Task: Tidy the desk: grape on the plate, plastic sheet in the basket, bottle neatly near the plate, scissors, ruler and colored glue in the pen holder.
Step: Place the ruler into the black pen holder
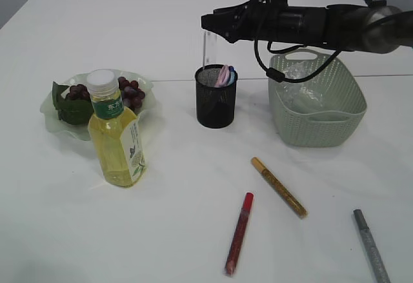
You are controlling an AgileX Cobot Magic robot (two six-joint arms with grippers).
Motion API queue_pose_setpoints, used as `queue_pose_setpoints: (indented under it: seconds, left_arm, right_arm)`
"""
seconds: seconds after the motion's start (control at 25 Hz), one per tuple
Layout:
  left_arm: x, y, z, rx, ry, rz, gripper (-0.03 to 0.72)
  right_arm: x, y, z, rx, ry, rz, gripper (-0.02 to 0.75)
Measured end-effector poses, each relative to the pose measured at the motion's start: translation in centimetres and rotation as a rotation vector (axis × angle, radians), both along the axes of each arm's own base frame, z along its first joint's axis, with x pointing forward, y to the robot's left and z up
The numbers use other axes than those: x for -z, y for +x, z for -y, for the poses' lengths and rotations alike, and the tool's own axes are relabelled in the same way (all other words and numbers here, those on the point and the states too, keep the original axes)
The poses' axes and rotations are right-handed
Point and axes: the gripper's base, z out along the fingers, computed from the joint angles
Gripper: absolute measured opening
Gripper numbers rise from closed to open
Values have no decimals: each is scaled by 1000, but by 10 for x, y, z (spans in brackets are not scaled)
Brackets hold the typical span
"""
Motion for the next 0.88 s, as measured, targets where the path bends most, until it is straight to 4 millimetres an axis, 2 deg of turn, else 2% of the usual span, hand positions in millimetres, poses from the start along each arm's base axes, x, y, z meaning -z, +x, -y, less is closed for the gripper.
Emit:
queue_pose_setpoints:
  seconds: [0.16,0.32,0.4,0.48,0.6,0.88]
  left_arm:
    - [0,0,0,0,0,0,239]
    - [0,0,0,0,0,0,239]
    - [0,0,0,0,0,0,239]
    - [0,0,0,0,1,-4,239]
    - [0,0,0,0,1,-4,239]
    - [0,0,0,0,2,-6,239]
  right_arm:
    - [1,0,0,0,1,-4,410]
    - [3,4,3,70,31,-105,418]
    - [-3,4,6,108,-8,-149,418]
    - [-19,-2,8,113,-63,-186,418]
    - [-52,-17,13,134,-158,-263,418]
    - [-119,-71,28,173,-368,-510,389]
